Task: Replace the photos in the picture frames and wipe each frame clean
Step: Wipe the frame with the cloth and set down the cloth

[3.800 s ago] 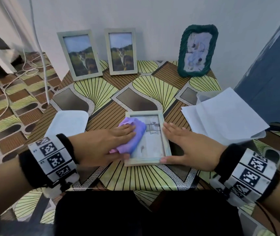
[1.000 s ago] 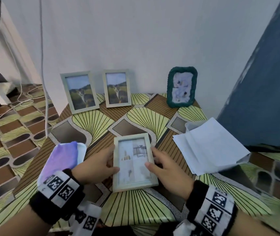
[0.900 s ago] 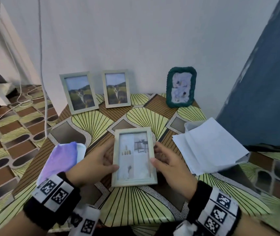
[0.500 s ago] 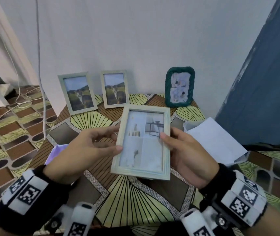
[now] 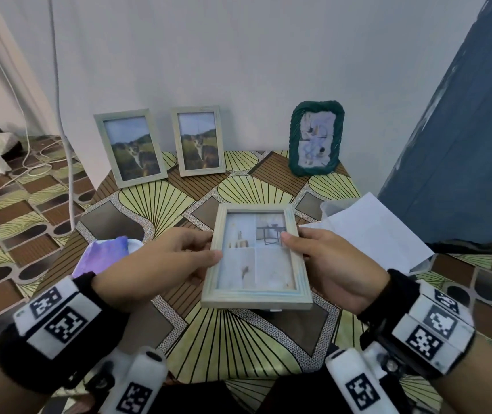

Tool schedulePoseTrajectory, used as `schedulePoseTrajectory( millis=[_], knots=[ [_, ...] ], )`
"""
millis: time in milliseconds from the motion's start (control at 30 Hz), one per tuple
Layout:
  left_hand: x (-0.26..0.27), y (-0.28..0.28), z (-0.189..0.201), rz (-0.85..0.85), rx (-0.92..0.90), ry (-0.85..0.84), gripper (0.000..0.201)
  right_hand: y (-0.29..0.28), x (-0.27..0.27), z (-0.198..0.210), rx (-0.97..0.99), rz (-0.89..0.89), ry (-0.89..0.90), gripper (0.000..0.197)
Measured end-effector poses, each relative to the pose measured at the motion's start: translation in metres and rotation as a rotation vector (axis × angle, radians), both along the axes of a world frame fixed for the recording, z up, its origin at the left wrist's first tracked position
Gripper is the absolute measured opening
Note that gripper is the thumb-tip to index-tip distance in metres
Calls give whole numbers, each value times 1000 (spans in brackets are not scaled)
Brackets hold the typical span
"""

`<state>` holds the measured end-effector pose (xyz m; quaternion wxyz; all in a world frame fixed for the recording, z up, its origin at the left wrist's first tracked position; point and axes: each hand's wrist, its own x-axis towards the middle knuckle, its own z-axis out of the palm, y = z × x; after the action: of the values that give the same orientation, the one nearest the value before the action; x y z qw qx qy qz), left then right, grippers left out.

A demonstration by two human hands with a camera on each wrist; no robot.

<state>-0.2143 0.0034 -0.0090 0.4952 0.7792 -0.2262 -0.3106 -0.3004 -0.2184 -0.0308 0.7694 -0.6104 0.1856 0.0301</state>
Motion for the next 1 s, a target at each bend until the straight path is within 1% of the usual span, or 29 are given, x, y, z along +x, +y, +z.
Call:
schedulePoseTrajectory(
  millis=[100,200,300,333,467,567,600,667,733,767,833,933,1000],
  knots=[
    [2,-2,-6,34,-77,200,27,-4,0,-4,115,23,96,30],
    [6,-3,-10,29,-134,293,30,-5,2,-5,226,13,126,32],
    [9,-4,-11,54,-181,377,31,-4,5,-6,285,-13,137,36],
    [10,-4,-11,56,-188,380,31,-4,5,-5,299,-13,130,36],
    [10,-4,-14,42,-181,295,30,-2,8,-2,292,-2,82,35],
    [9,-4,-14,35,-213,260,34,-2,9,0,281,1,43,33],
    [9,-4,-14,45,-223,232,39,-1,9,0,277,0,22,33],
    [11,-3,-14,78,-222,125,57,1,10,-1,257,-8,-41,31],
    [15,-3,-12,86,-233,19,69,4,12,-1,235,-23,-135,30],
    [17,-4,-10,84,-245,-18,73,5,15,0,212,-34,-184,30],
    [24,-6,-6,91,-266,-85,76,6,22,2,105,-75,-274,34],
    [39,-12,3,101,-290,-201,74,6,41,7,-48,-166,-375,46],
    [52,-17,9,106,-314,-263,71,5,56,12,-110,-202,-445,47]
  ],
)
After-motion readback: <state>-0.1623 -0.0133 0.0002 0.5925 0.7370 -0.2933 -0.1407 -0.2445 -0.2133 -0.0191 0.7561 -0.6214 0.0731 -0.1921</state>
